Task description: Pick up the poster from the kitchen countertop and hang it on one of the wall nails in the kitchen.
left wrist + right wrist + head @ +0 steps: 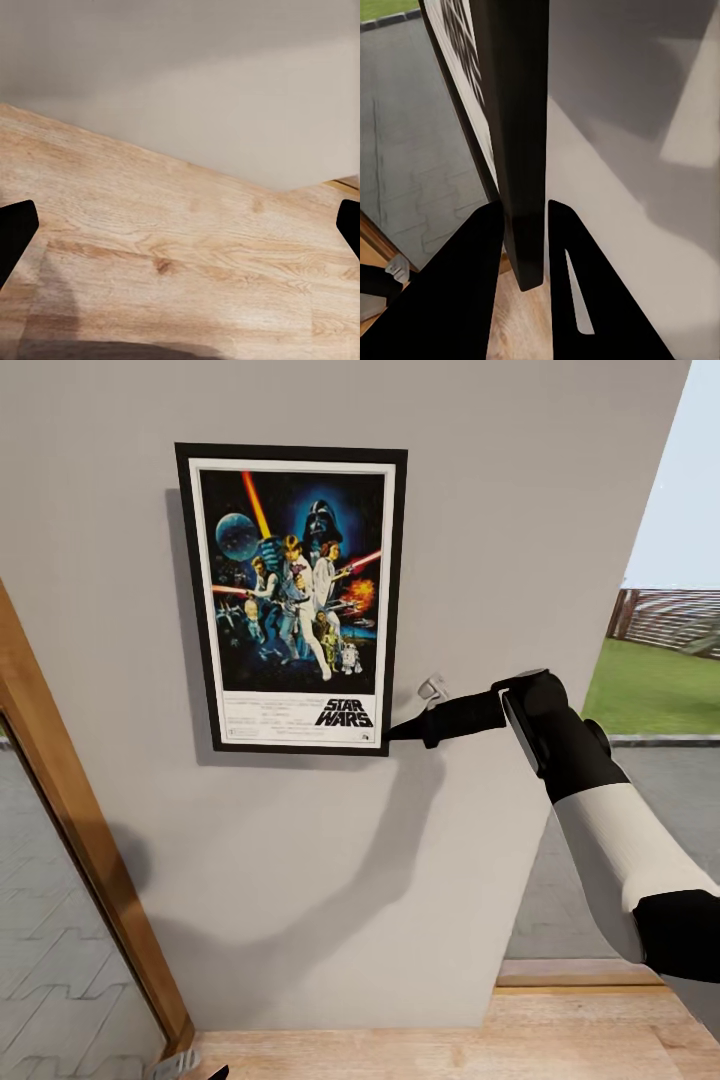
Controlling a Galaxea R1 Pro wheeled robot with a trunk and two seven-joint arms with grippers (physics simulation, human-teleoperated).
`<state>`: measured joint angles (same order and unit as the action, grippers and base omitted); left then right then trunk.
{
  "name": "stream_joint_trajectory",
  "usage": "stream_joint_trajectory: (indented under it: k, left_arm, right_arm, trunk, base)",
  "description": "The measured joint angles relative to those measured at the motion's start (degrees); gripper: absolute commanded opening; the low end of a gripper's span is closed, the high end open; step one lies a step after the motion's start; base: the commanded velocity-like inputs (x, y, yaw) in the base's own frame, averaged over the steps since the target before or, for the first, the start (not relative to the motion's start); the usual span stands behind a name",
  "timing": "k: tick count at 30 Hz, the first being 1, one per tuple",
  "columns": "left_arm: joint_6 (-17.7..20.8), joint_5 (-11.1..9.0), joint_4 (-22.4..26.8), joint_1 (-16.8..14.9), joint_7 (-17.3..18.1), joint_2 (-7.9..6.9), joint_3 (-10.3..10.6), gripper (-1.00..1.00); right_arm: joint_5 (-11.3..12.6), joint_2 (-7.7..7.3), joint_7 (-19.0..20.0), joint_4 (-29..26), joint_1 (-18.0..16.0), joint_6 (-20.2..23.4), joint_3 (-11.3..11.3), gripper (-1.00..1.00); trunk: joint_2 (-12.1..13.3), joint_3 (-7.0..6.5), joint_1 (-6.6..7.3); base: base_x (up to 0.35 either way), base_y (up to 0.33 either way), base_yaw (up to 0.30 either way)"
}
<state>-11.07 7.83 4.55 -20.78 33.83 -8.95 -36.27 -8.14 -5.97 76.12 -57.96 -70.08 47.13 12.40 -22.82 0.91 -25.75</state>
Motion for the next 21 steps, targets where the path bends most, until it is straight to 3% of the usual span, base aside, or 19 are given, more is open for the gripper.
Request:
stream_joint_trajectory:
  k: [21]
  left_arm:
    - [0.00,0.00,0.00,0.00,0.00,0.00,0.01,1.00]
  right_arm:
    - [-0.09,0.00,-0.02,0.00,0.00,0.00,0.01,-1.00]
  trunk:
    - [0.00,0.00,0.00]
  base:
    - [0.000,0.000,0.000]
